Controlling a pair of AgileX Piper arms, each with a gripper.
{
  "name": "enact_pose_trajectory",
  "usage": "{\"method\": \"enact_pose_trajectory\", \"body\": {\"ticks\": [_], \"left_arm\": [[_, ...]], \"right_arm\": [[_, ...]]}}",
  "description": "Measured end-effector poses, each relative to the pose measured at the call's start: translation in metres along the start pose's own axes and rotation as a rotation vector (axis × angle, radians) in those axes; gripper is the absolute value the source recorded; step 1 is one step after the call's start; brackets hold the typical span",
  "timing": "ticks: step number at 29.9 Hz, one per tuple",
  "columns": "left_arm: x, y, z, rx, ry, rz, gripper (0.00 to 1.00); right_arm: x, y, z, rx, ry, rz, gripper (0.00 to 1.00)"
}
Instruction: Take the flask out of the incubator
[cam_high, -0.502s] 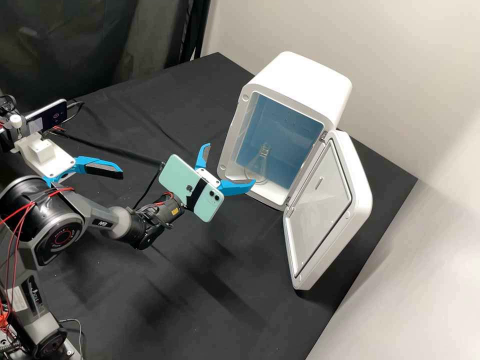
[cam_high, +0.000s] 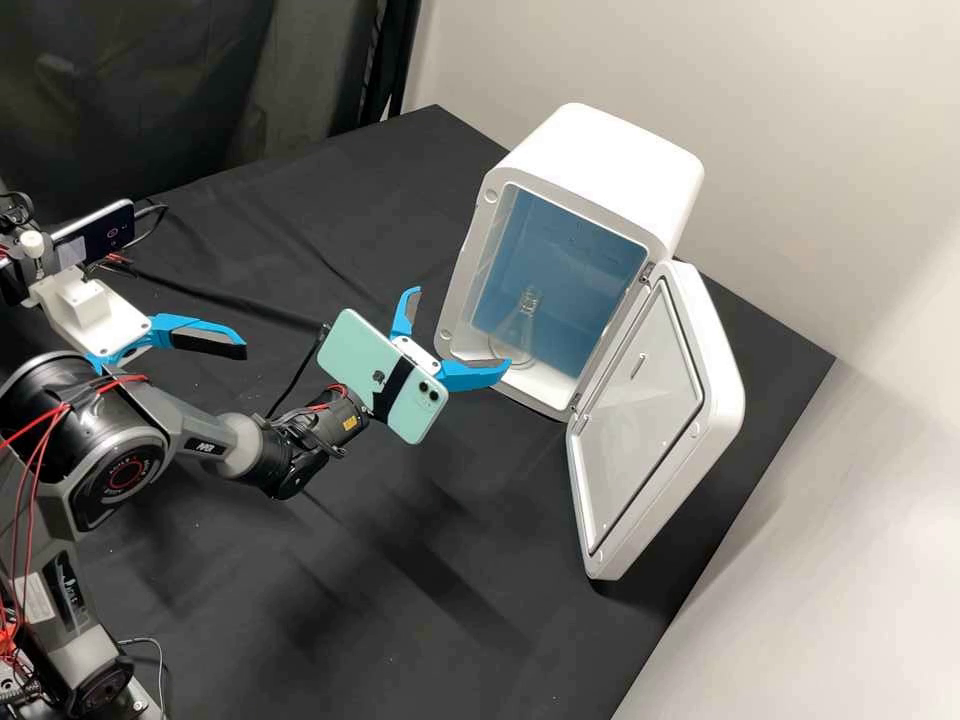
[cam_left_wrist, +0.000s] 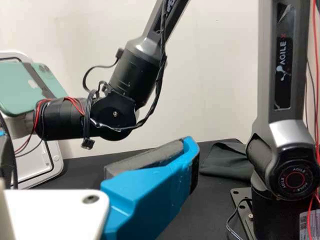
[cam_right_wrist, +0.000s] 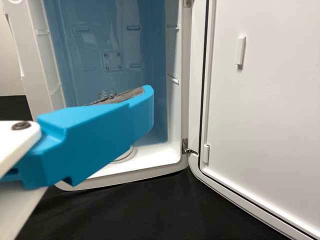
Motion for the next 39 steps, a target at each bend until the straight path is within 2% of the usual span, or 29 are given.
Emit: {"method": "enact_pose_trajectory", "body": {"ticks": [2,6,8,13,17,22,24,28,31,33,39], "left_arm": [[0.002,-0.0061,-0.005,-0.020,-0.002,-0.017,1.00],[0.007,-0.0188,-0.028,-0.055,0.067,-0.053,1.00],[0.008,-0.0258,-0.041,-0.059,0.110,-0.075,1.00],[0.007,-0.0349,-0.059,-0.079,0.178,-0.098,1.00],[0.006,-0.0356,-0.068,-0.080,0.196,-0.109,1.00],[0.002,-0.0328,-0.082,-0.084,0.233,-0.100,1.00],[0.001,-0.0313,-0.087,-0.093,0.237,-0.094,1.00],[-0.004,-0.0291,-0.101,-0.084,0.245,-0.096,1.00],[-0.011,-0.0273,-0.117,-0.074,0.278,-0.096,1.00],[-0.015,-0.0260,-0.127,-0.077,0.304,-0.092,1.00],[-0.023,-0.0322,-0.148,-0.083,0.366,-0.110,1.00]], "right_arm": [[0.000,0.000,0.000,0.000,0.000,0.000,1.00],[0.000,0.000,0.000,0.000,0.000,0.000,1.00],[0.000,0.000,0.000,0.000,0.000,0.000,1.00],[0.000,0.000,0.000,0.000,0.000,0.000,1.00],[0.000,0.000,0.000,0.000,0.000,0.000,1.00],[0.000,0.000,0.000,0.000,0.000,0.000,1.00],[0.000,0.000,0.000,0.000,0.000,0.000,1.00],[0.000,0.000,0.000,0.000,0.000,0.000,1.00],[0.000,0.000,0.000,0.000,0.000,0.000,1.00],[0.000,0.000,0.000,0.000,0.000,0.000,1.00],[0.000,0.000,0.000,0.000,0.000,0.000,1.00]]}}
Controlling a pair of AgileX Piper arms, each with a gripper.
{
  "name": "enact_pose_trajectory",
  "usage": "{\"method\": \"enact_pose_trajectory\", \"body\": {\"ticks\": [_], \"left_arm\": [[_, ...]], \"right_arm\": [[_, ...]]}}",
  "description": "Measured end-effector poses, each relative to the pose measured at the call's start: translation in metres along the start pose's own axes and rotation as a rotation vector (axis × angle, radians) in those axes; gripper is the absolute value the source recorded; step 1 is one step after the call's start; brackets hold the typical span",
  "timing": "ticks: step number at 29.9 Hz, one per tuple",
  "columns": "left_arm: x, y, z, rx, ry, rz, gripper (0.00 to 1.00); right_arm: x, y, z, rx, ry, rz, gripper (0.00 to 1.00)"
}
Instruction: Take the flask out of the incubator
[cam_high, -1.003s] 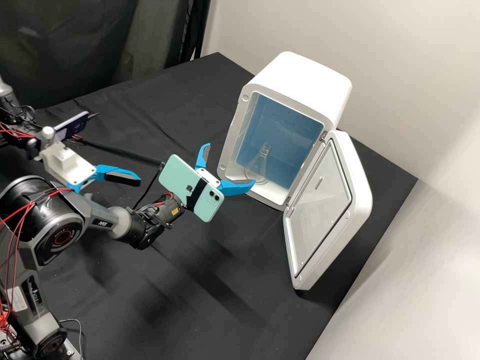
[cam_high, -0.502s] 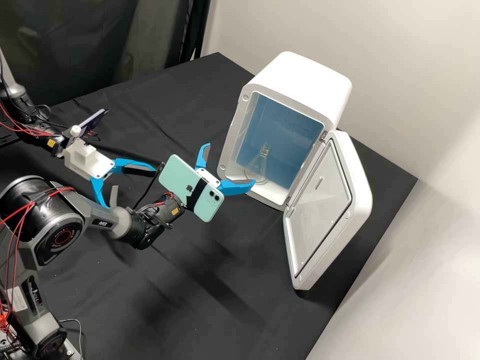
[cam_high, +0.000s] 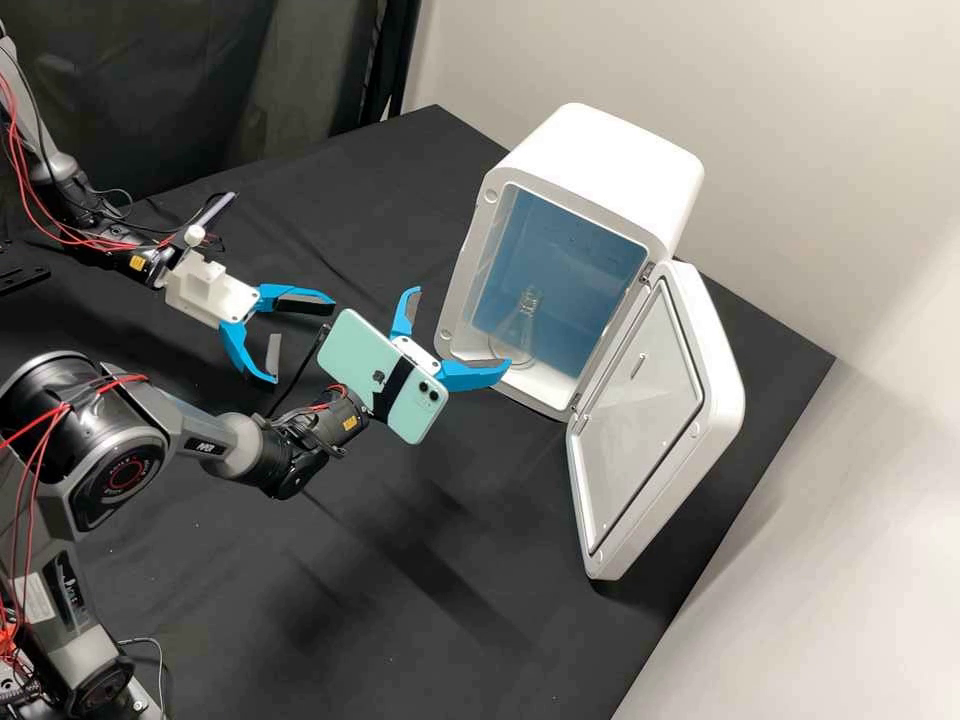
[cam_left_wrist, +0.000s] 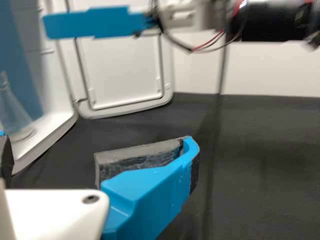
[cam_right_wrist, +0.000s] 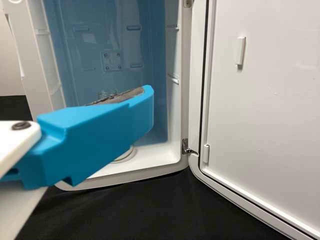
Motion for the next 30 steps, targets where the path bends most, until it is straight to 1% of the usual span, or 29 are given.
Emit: {"method": "enact_pose_trajectory", "body": {"ticks": [1,5,10,13,17,20,26,30], "left_arm": [[0.000,-0.0013,-0.003,0.000,0.005,-0.005,1.00],[0.000,-0.0022,-0.010,-0.001,0.027,-0.012,1.00],[-0.001,-0.0015,-0.015,-0.001,0.038,-0.011,1.00],[-0.001,-0.0003,-0.018,0.003,0.043,-0.008,1.00],[0.001,-0.0024,-0.028,0.002,0.066,-0.016,1.00],[0.000,-0.0008,-0.037,-0.002,0.094,-0.019,1.00],[0.003,0.0075,-0.045,0.001,0.115,0.011,1.00],[0.004,0.0099,-0.046,0.003,0.114,0.019,1.00]], "right_arm": [[0.000,0.000,0.000,0.000,0.000,0.000,1.00],[0.000,0.000,0.000,0.000,0.000,0.000,1.00],[0.000,0.000,0.000,0.000,0.000,0.000,1.00],[0.000,0.000,0.000,0.000,0.000,0.000,1.00],[0.000,0.000,0.000,0.000,0.000,0.000,1.00],[0.000,0.000,0.000,0.000,0.000,0.000,1.00],[0.000,0.000,0.000,0.000,0.000,0.000,1.00],[0.000,0.000,0.000,0.000,0.000,0.000,1.00]]}}
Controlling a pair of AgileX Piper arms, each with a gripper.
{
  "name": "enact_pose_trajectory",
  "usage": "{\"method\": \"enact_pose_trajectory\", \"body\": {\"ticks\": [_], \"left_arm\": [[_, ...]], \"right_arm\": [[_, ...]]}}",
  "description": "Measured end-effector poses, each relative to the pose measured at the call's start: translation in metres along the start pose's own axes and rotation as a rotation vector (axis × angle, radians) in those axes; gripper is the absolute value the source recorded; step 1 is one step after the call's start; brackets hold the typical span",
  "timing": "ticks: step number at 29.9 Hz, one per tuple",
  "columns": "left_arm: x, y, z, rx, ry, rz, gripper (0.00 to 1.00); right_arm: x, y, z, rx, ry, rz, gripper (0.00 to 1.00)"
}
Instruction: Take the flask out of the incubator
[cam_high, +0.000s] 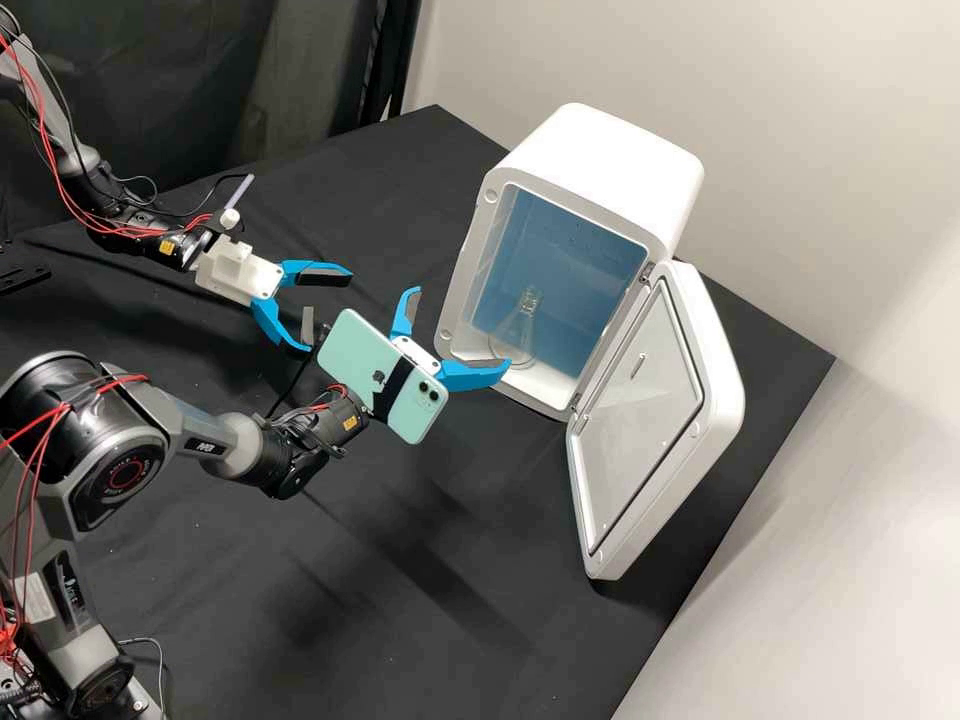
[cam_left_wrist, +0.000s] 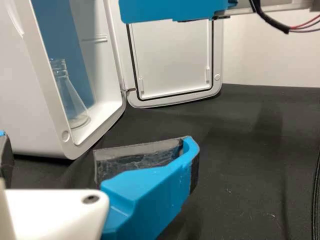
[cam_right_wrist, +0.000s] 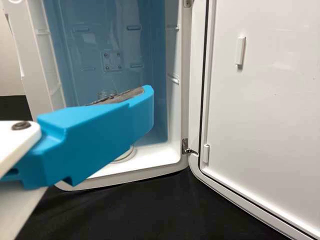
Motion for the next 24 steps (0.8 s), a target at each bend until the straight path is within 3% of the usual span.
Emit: {"method": "enact_pose_trajectory", "body": {"ticks": [6,16,24], "left_arm": [[0.005,0.0063,0.000,0.006,-0.001,0.016,1.00],[0.024,0.0280,0.011,0.028,-0.034,0.063,1.00],[0.027,0.0276,0.015,0.029,-0.034,0.039,1.00]], "right_arm": [[0.000,0.000,0.000,0.000,0.000,0.000,1.00],[0.000,0.000,0.000,0.000,0.000,0.000,1.00],[0.000,0.000,0.000,0.000,0.000,0.000,1.00]]}}
